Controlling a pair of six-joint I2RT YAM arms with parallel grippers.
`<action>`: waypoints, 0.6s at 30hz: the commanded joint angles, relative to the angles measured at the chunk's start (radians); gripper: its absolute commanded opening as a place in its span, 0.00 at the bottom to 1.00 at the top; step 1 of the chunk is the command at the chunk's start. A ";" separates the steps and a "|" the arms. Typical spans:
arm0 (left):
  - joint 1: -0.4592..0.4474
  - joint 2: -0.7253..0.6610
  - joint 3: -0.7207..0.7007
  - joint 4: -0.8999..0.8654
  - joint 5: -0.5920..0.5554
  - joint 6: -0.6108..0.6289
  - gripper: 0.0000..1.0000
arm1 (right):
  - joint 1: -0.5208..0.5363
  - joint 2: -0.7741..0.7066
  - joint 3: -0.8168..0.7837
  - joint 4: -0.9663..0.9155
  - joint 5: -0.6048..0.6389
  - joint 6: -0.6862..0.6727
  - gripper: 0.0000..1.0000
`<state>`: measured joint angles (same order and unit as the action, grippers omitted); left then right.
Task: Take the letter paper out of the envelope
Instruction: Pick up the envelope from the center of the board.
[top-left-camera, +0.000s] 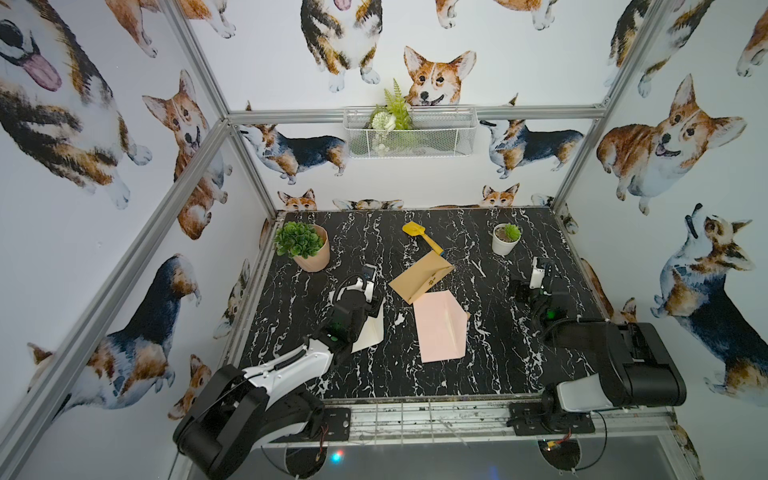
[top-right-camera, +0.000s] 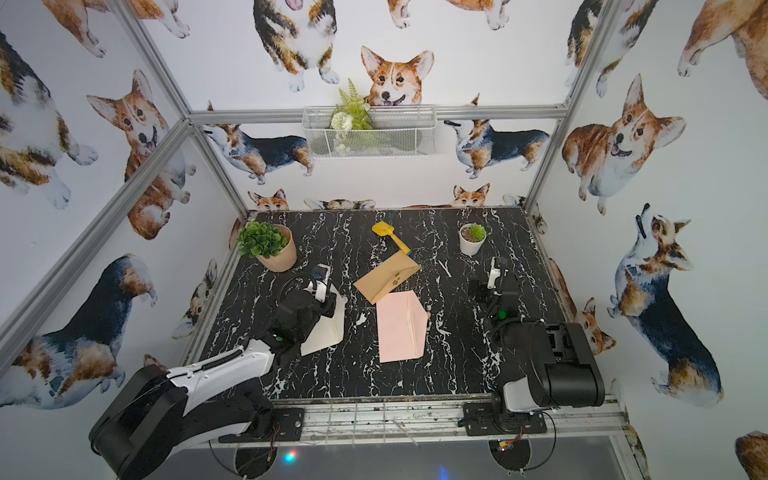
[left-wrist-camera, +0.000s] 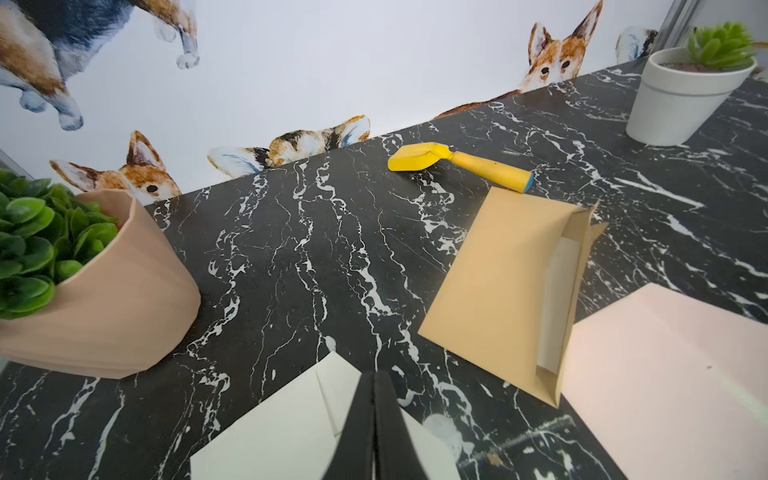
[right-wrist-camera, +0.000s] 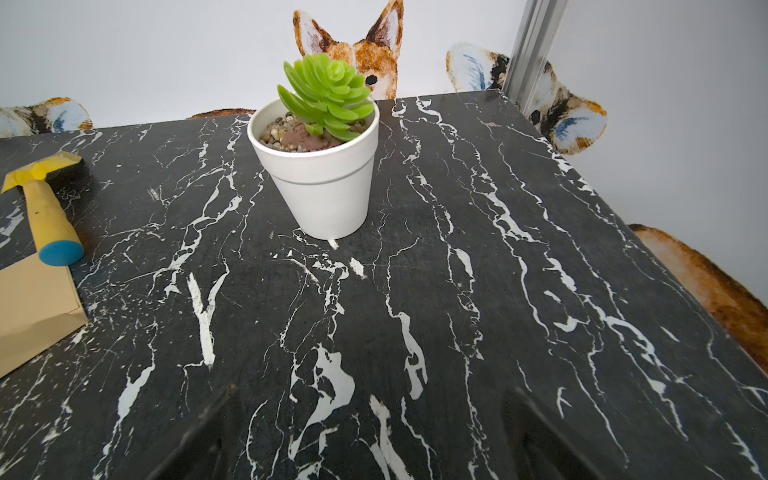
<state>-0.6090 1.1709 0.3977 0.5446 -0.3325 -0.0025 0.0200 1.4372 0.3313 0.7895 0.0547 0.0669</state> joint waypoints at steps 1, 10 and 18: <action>-0.010 -0.007 0.007 0.028 -0.003 -0.036 0.07 | 0.003 0.003 0.005 0.011 0.012 -0.009 1.00; -0.012 -0.072 -0.023 0.000 -0.012 -0.031 0.23 | 0.002 0.002 0.005 0.012 0.012 -0.009 1.00; -0.013 -0.062 -0.018 -0.025 -0.015 -0.032 0.31 | 0.003 0.002 0.005 0.011 0.012 -0.009 1.00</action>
<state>-0.6205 1.1061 0.3717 0.5266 -0.3454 -0.0376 0.0200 1.4376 0.3321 0.7891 0.0547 0.0669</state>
